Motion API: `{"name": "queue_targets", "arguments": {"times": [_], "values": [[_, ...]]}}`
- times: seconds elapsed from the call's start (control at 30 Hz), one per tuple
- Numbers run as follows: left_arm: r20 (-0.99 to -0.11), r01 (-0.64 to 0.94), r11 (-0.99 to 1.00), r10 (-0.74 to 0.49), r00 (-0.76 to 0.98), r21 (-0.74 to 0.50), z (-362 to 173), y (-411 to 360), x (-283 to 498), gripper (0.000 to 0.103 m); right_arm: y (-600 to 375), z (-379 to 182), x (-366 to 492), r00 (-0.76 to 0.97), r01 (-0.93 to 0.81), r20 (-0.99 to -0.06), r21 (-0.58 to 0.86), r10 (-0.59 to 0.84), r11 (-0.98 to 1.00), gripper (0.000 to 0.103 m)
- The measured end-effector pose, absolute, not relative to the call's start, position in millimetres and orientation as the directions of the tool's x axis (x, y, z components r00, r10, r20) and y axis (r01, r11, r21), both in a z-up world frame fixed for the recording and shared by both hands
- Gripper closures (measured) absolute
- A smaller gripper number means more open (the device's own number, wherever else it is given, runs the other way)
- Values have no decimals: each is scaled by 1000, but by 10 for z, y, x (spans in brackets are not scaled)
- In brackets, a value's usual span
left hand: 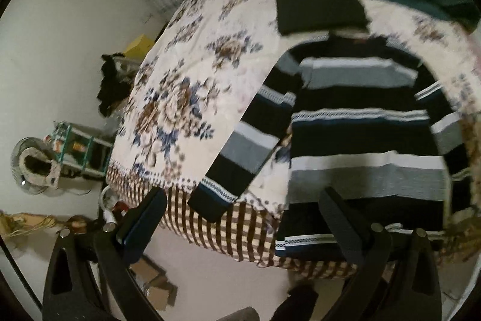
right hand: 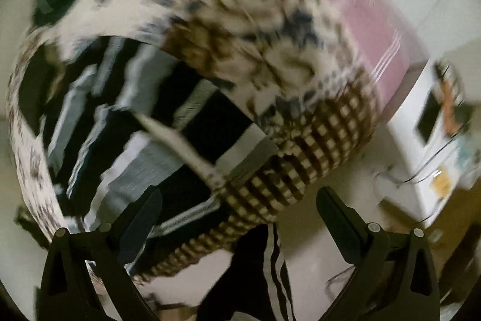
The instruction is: Fold small clothes
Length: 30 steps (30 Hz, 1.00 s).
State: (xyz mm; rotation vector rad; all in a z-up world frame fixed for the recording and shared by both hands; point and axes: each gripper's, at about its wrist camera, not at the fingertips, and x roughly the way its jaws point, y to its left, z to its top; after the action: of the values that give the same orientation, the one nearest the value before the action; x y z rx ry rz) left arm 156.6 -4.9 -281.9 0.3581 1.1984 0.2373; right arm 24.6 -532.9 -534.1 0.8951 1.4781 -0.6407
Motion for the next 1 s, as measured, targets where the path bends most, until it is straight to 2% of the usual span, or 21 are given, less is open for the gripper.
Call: {"name": "queue_targets", "arguments": {"times": [0.03,0.13,0.17,0.23,0.27,0.3,0.37,0.4,0.53,0.63,0.67,0.7,0.77,0.8,0.9,0.93,0.97,1.0], "values": [[-856,-7,910,393,335,415,-2943,-62,1592,0,-5499,-5760,204,23,849,-975,134,219,511,5],[-864,-44,897,436,253,440,-3321,-64,1660,0,-5647,-6562,68,8,896,-942,156,335,417,8],[-871,-49,899,435,228,436,-3432,-67,1663,0,-5652,-6782,28,18,912,-930,166,367,374,11],[-877,-47,898,437,200,437,-3668,-80,1649,0,-5601,-7091,-48,68,934,-897,211,436,288,24],[-875,-38,895,444,191,445,-3777,-99,1637,0,-5581,-7214,-82,103,938,-877,243,469,247,44],[-874,-26,891,450,184,454,-3881,-107,1619,0,-5551,-7298,-89,129,938,-858,269,497,219,70],[-873,-1,886,457,171,463,-4115,-98,1580,0,-5506,-7328,-60,143,929,-849,292,508,228,96],[-874,6,885,458,161,465,-4228,-74,1554,0,-5515,-7287,-48,152,923,-856,301,495,238,100],[-896,-11,900,434,95,435,-4602,102,1438,0,-5861,-6804,-37,182,917,-933,275,311,289,100],[-927,-45,927,374,29,373,-4890,302,1321,0,-6090,-6594,40,103,905,-979,166,176,391,99],[-935,-57,934,353,14,352,-4962,365,1277,0,-6081,-6576,77,81,894,-982,148,171,422,88],[-945,-75,942,327,-4,327,-5048,462,1212,0,-6013,-6578,131,41,875,-982,125,186,467,73],[-958,-102,952,287,-22,288,-5176,547,1119,0,-5801,-6547,228,18,829,-973,142,228,541,55],[-965,-121,958,259,-33,261,-5244,614,1061,0,-5639,-6533,259,25,802,-967,170,252,573,51],[-985,-186,967,164,-58,172,-5443,733,939,0,-4955,-6670,332,-4,712,-921,271,389,648,51],[-991,-206,970,118,-64,129,-5513,748,919,4,-4658,-6792,373,-24,689,-890,315,455,653,51],[-995,-226,971,61,-74,76,-5605,751,891,10,-4448,-6918,386,-42,674,-865,344,500,653,51],[-996,-234,971,26,-86,45,-5685,738,879,29,-4343,-7029,373,-57,666,-852,356,521,656,51]]}}
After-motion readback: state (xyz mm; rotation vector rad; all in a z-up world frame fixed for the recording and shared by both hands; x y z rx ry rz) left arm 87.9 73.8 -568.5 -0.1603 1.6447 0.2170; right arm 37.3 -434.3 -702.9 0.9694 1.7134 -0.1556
